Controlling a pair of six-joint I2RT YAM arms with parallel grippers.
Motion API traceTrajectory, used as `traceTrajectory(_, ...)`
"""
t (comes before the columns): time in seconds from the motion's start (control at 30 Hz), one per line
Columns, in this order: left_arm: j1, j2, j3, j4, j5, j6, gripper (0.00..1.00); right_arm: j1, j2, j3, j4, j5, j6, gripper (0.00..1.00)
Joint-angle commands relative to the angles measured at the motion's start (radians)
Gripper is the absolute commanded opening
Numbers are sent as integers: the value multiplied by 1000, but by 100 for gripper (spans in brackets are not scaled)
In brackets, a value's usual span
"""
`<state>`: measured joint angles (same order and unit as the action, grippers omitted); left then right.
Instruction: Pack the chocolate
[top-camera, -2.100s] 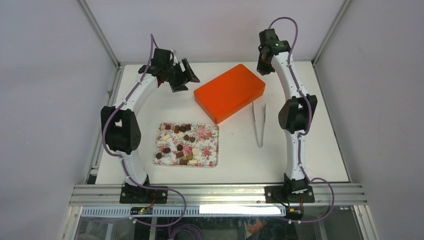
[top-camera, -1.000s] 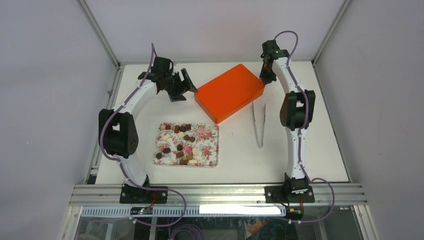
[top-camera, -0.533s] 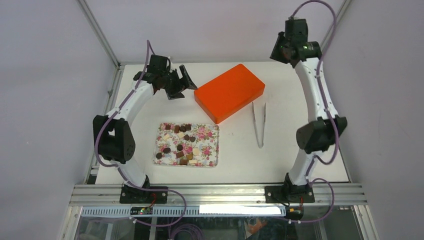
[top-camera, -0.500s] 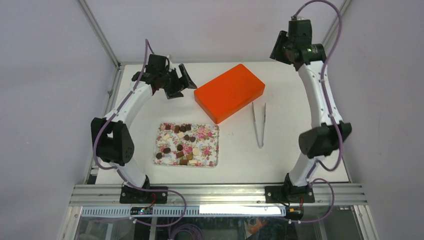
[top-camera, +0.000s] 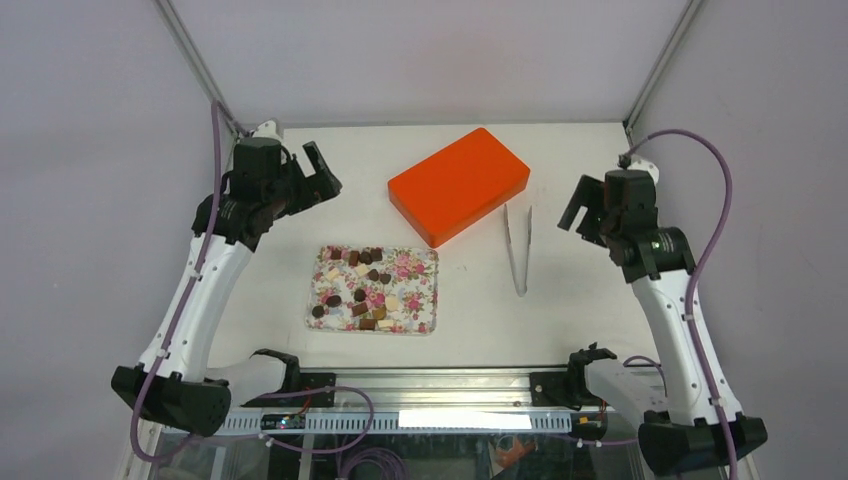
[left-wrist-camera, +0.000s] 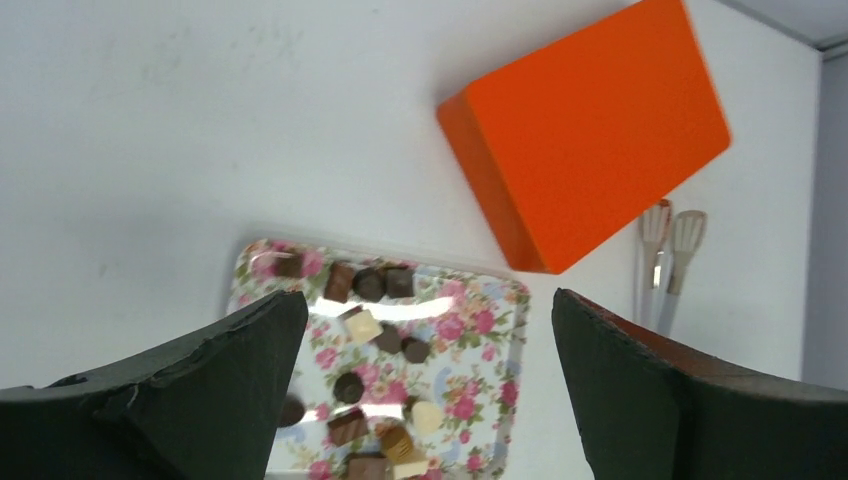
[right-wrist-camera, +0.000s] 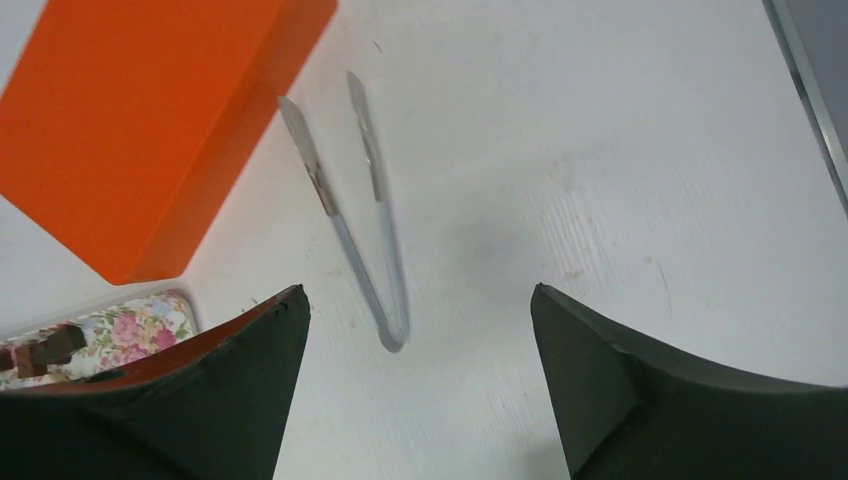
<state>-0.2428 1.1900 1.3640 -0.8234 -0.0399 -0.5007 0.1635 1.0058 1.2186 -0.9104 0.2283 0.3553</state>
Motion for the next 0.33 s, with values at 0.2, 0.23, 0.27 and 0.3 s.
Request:
traceTrajectory(0.2,-4,-198,-175,-72,-155,-27,99,2,-295,-207,-72,144,213,86)
traceTrajectory(0.23,-4,-204,-181,-72,-149,-28,99,1,-303,-214,-70,146,217,85)
traceTrajectory(0.27,-4,-210,-187,-72,-148,-29,99,1,-306,-218,-67,145,220,86)
traceTrajectory(0.3,-3,-214,-194,-72,-156,-30,99,2,-306,-217,-68,144,224,86)
